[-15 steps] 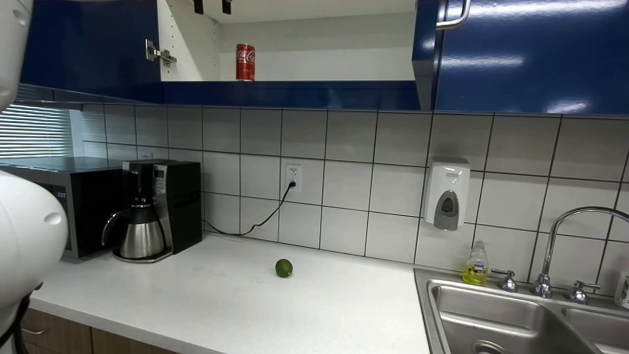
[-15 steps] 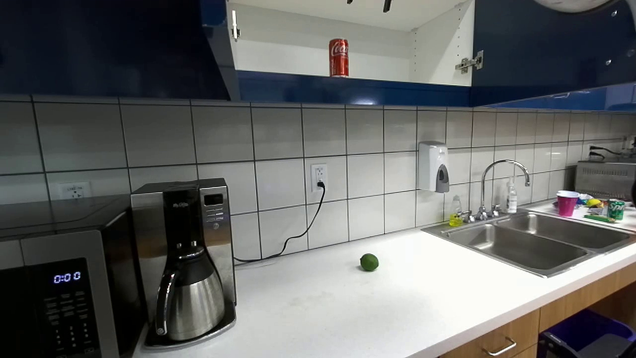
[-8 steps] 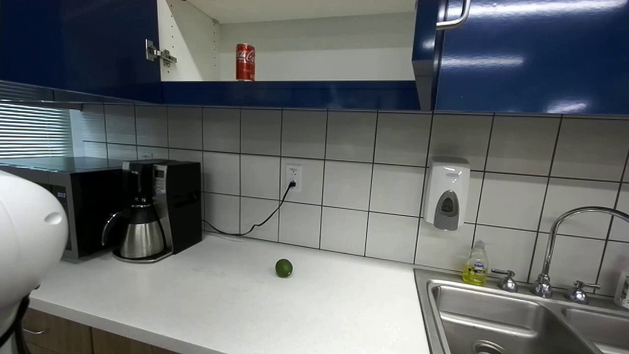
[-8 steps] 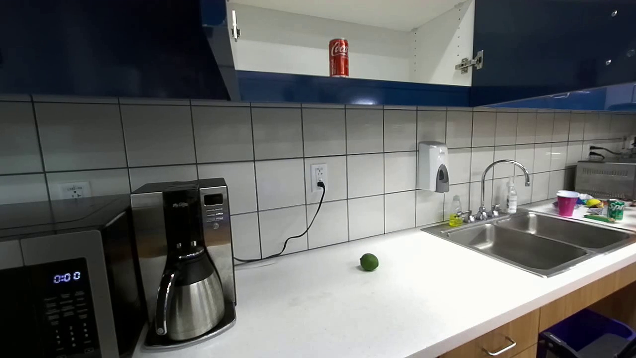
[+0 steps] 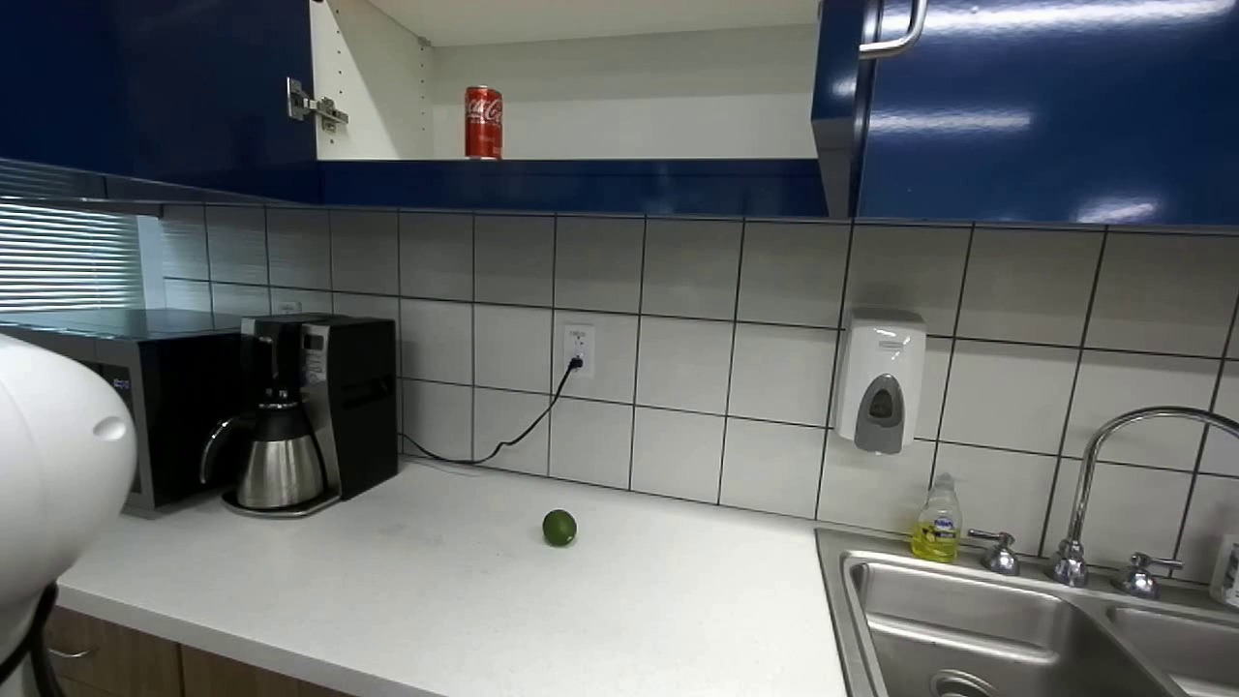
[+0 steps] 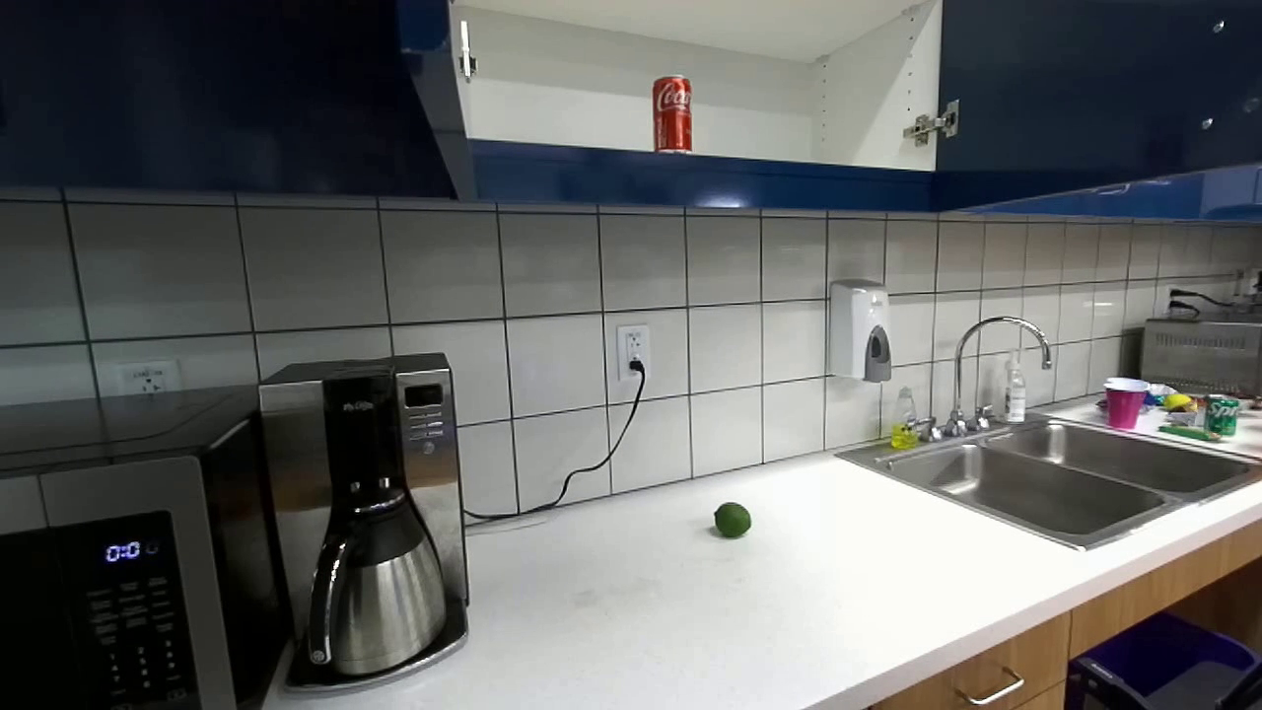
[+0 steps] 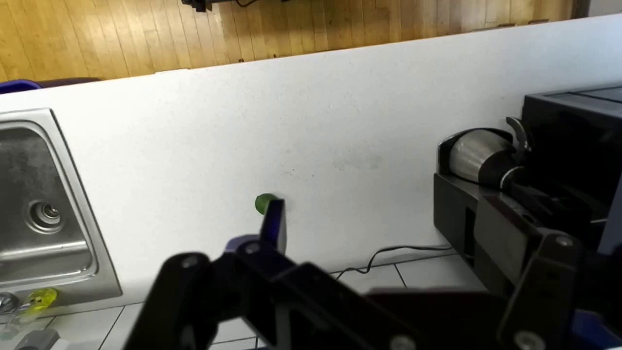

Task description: Put the can in the top cabinet

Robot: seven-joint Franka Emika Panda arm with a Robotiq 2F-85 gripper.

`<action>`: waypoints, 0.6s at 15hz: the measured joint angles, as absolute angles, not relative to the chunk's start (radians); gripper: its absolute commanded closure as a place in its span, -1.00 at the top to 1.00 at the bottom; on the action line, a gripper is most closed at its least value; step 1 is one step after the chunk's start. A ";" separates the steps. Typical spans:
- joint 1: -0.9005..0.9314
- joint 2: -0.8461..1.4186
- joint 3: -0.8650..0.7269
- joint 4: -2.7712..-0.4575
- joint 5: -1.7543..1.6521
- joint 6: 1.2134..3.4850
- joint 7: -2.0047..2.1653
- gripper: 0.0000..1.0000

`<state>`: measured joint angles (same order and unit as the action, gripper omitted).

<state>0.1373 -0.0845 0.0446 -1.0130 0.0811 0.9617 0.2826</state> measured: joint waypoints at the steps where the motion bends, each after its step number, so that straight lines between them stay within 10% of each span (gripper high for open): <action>1: 0.137 -0.114 0.045 -1.063 0.082 0.971 0.281 1.00; 9: 0.134 -0.330 0.035 -1.489 0.082 1.116 0.233 1.00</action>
<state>0.1341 -0.3296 0.0351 -1.4892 0.0821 1.1156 0.2332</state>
